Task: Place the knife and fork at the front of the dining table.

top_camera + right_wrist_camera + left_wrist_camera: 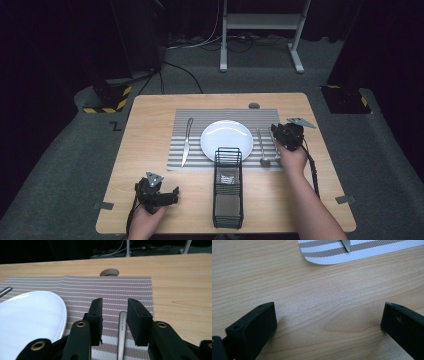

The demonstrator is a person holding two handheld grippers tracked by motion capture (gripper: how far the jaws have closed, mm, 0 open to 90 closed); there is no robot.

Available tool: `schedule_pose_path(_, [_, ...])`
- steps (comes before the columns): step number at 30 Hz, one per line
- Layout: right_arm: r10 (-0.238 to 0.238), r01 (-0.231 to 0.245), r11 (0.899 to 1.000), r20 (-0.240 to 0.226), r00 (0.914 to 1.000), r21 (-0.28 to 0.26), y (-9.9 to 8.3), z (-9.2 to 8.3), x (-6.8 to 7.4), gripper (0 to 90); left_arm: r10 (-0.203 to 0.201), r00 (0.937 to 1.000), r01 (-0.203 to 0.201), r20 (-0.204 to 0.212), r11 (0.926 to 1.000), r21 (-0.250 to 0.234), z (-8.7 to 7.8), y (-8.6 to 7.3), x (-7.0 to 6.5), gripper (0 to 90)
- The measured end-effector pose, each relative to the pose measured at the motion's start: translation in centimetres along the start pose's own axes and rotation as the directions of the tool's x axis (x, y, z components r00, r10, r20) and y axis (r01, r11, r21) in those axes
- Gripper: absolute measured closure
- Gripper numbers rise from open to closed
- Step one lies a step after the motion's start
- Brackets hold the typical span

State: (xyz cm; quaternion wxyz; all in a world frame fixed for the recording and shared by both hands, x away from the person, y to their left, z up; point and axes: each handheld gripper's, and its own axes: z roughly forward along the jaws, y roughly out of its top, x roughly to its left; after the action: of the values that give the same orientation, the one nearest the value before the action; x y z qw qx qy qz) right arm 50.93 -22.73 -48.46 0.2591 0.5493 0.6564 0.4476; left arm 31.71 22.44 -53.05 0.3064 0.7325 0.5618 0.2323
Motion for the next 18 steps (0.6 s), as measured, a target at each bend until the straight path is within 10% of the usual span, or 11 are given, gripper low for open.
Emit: schedule_pose_path(18, [-0.069,0.056,0.991,0.104,0.9921,0.125,-5.9,-7.2,-1.4,82.9,0.000,1.0000,0.000,0.000,1.0000,0.000,0.0,0.0,0.0,0.4])
